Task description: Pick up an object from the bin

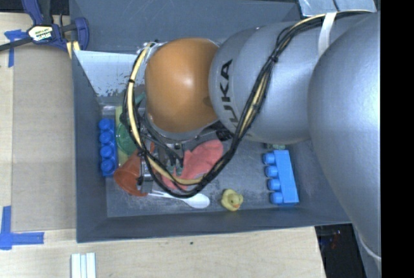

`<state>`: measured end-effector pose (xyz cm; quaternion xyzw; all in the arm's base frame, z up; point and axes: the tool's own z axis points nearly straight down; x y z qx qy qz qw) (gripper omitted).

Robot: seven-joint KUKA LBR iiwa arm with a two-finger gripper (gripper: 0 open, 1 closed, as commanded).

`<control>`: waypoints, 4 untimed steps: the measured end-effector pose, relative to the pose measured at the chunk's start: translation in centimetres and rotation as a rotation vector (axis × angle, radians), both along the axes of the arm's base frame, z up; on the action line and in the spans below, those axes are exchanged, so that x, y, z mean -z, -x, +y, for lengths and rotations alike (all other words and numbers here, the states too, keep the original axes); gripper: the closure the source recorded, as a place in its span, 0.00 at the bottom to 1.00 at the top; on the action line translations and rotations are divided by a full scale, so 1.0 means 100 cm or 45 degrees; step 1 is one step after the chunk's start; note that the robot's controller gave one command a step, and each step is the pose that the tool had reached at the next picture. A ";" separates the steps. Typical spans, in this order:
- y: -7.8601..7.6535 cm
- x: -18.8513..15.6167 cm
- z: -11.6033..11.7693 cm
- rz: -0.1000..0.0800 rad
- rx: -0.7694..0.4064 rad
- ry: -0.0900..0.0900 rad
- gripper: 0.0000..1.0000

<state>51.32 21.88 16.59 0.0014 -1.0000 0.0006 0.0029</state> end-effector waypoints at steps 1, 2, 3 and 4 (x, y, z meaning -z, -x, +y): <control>-0.002 -0.004 -0.001 -0.010 0.004 -0.003 0.00; -0.012 0.028 -0.022 -0.016 0.157 -0.008 0.00; -0.037 0.059 -0.038 -0.017 0.094 -0.006 0.00; -0.038 0.071 -0.062 -0.028 -0.161 -0.009 0.00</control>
Offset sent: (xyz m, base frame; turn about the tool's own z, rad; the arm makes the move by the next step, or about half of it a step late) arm 0.0257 -0.0667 -0.0942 0.3356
